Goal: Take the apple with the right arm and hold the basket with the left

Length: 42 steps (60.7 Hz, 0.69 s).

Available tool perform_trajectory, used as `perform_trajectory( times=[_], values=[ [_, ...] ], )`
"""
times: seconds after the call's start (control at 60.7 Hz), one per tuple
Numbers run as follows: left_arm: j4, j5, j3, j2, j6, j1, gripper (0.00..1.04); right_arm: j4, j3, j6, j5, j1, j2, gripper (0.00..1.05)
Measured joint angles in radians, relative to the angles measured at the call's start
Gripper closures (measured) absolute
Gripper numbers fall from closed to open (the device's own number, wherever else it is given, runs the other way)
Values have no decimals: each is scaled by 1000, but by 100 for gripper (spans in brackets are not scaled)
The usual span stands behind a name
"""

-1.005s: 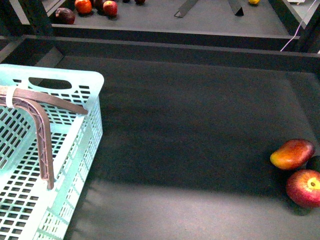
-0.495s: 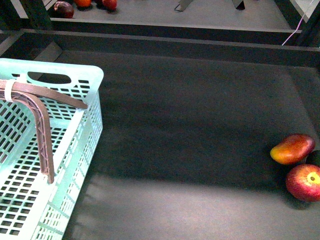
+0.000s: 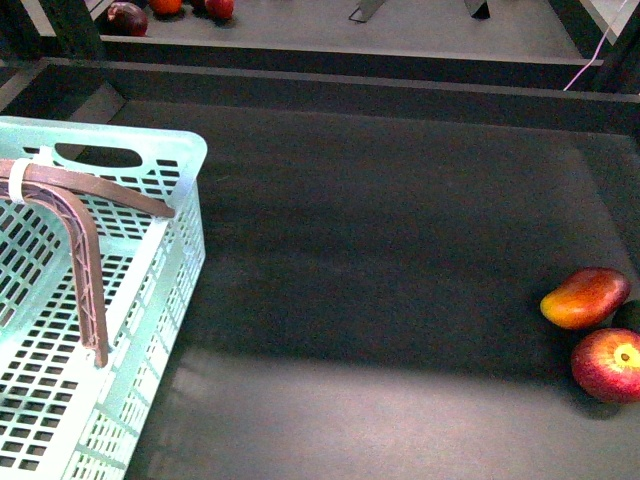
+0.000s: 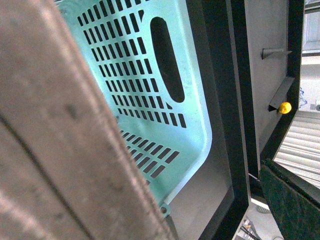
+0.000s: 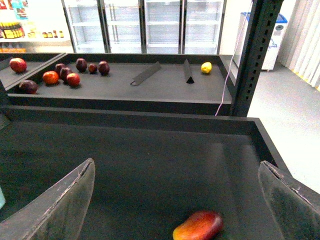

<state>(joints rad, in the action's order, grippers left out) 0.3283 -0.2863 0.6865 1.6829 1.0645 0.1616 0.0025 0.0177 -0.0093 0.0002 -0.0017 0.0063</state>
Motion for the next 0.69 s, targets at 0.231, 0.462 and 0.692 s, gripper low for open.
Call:
perform_trajectory(
  times=[0.231, 0.462, 0.692],
  values=[
    [-4, 14, 28, 41, 7, -6, 18, 0, 0, 0, 0, 0, 0, 9],
    [-34, 34, 39, 42, 10, -8, 63, 0, 0, 0, 0, 0, 0, 9],
    [-55, 32, 39, 31, 48, -17, 90, 0, 0, 0, 0, 0, 0, 9]
  ],
)
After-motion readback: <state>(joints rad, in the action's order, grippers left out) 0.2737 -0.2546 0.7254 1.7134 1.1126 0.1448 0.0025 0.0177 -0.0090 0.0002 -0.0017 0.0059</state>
